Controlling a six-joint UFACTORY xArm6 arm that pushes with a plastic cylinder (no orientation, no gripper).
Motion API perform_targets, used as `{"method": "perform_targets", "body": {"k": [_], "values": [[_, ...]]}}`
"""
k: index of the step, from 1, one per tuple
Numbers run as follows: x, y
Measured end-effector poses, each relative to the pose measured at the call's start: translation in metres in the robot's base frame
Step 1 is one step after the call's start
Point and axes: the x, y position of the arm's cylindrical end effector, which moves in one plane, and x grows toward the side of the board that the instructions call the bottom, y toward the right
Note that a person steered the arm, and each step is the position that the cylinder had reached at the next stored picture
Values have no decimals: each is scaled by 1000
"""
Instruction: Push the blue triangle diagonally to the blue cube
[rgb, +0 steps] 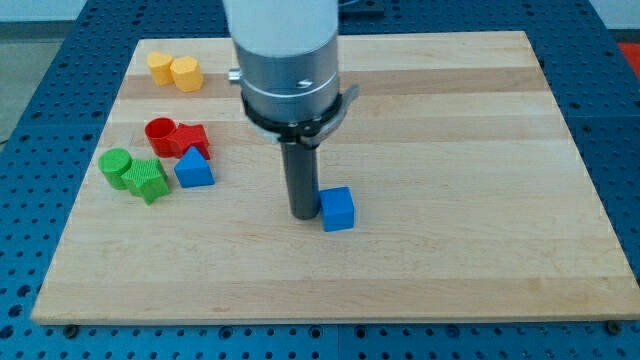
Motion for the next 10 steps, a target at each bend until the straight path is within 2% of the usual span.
{"method": "perform_targets", "body": {"k": [1,2,4,5,7,8,9,10], "values": [[0,53],[0,62],[-3,-11],[-35,-17],[-92,-124],[-94,-176],[-109,-176],[-83,-166]]}}
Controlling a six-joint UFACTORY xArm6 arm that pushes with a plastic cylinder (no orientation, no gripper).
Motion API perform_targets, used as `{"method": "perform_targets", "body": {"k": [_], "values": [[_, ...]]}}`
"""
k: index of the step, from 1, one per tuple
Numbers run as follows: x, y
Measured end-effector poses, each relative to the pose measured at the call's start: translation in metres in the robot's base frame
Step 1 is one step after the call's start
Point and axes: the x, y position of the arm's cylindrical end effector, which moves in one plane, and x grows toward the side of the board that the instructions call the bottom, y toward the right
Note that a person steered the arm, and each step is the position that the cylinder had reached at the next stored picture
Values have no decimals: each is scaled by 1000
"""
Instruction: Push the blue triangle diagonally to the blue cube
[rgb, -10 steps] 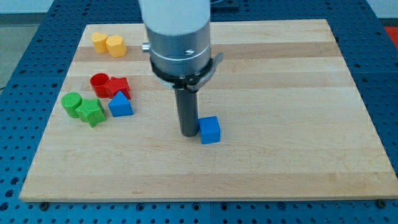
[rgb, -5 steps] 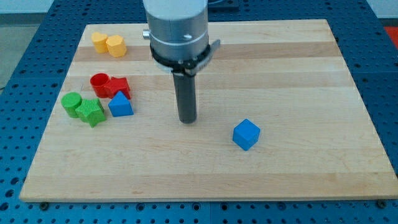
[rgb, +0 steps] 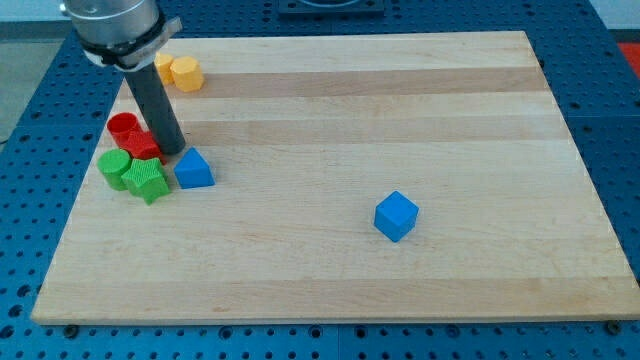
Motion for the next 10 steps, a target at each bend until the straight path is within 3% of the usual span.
{"method": "perform_targets", "body": {"k": [1,6,8,10], "values": [[10,42],[71,59],[69,152],[59,88]]}}
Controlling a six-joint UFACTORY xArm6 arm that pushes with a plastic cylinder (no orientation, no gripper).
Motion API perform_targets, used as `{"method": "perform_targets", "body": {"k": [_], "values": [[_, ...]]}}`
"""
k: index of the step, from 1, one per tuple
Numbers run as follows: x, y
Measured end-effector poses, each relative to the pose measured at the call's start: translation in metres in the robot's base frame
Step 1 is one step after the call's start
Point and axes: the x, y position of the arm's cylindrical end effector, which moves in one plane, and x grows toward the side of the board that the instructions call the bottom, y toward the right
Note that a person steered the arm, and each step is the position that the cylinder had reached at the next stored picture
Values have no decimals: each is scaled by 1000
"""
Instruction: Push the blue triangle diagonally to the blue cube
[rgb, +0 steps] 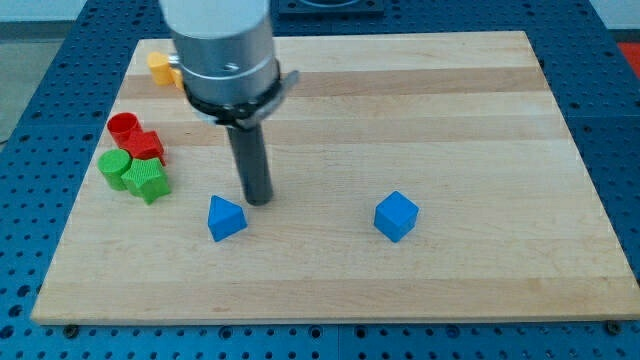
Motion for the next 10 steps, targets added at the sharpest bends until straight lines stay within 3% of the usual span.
{"method": "perform_targets", "body": {"k": [1,2,3,5,7,10], "values": [[-10,-55],[45,-61],[65,-42],[26,29],[6,8],[-14,90]]}}
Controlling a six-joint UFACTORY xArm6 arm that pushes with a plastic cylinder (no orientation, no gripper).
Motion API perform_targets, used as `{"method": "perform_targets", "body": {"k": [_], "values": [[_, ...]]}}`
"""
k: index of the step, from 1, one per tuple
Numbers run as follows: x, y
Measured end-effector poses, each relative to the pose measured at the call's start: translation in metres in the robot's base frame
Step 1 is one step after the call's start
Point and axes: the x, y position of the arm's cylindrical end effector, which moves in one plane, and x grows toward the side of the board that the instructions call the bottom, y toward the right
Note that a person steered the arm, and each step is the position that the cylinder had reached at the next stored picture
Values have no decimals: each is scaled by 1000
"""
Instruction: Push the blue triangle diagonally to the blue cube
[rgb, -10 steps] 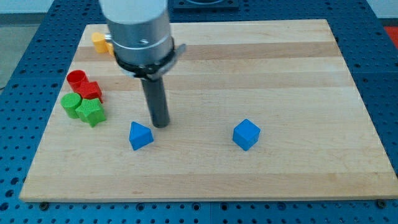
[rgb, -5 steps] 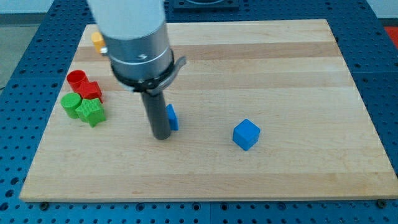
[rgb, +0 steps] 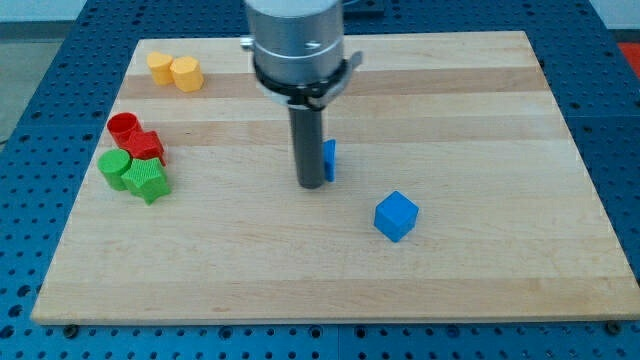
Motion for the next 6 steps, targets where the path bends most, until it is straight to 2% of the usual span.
{"method": "perform_targets", "body": {"k": [2,3,4,6], "values": [[-16,-63],[-45,-61],[-53,-16],[-35,7]]}}
